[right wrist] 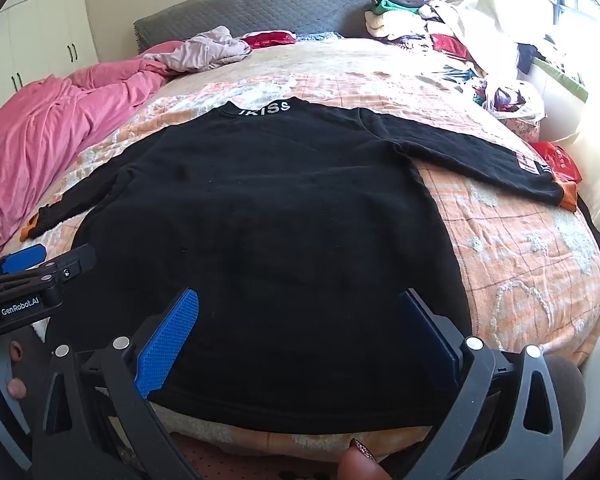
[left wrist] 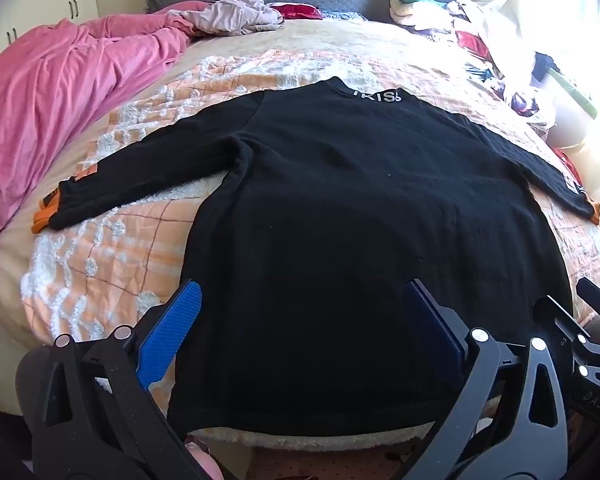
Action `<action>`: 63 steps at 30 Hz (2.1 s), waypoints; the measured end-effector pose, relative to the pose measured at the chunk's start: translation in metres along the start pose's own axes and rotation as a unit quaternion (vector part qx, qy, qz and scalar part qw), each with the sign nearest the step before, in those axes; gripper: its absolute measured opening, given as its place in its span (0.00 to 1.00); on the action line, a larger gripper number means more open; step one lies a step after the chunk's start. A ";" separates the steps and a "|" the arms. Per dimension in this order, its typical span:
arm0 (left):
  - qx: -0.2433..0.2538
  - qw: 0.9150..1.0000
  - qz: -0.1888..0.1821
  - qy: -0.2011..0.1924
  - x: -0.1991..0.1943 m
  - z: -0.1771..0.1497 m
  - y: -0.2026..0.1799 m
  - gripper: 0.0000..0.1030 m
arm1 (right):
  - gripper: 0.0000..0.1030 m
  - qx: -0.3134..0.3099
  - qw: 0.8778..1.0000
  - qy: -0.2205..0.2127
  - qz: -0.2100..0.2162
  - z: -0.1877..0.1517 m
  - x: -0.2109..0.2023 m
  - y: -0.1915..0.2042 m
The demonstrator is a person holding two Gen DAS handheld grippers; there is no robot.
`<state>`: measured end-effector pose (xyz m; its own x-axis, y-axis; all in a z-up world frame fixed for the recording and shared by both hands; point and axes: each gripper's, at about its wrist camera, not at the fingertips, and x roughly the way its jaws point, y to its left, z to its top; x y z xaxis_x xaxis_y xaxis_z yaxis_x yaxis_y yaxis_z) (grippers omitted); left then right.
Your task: Fold small clothes
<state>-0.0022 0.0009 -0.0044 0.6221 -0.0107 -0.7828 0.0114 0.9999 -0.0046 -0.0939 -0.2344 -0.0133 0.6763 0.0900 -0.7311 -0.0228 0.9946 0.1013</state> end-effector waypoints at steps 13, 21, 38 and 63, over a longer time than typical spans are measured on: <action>-0.001 1.000 0.000 0.002 -0.001 0.001 0.000 0.92 | 0.96 0.000 1.000 -0.001 -0.001 -0.001 -0.004 -0.002; -0.001 1.000 0.000 0.002 -0.001 0.000 0.000 0.92 | 0.96 -0.001 1.000 -0.001 -0.002 -0.001 -0.003 -0.002; -0.001 1.000 -0.001 0.002 0.001 -0.001 0.000 0.92 | 0.96 -0.002 1.000 -0.001 -0.002 0.000 -0.003 -0.001; 0.000 1.000 -0.008 0.008 0.011 0.005 -0.002 0.92 | 0.96 0.002 1.000 0.003 -0.005 0.006 0.005 -0.003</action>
<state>0.0081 -0.0013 -0.0099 0.6087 -0.0273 -0.7929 0.0217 0.9996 -0.0178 -0.0860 -0.2378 -0.0126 0.6718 0.0812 -0.7363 -0.0134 0.9952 0.0974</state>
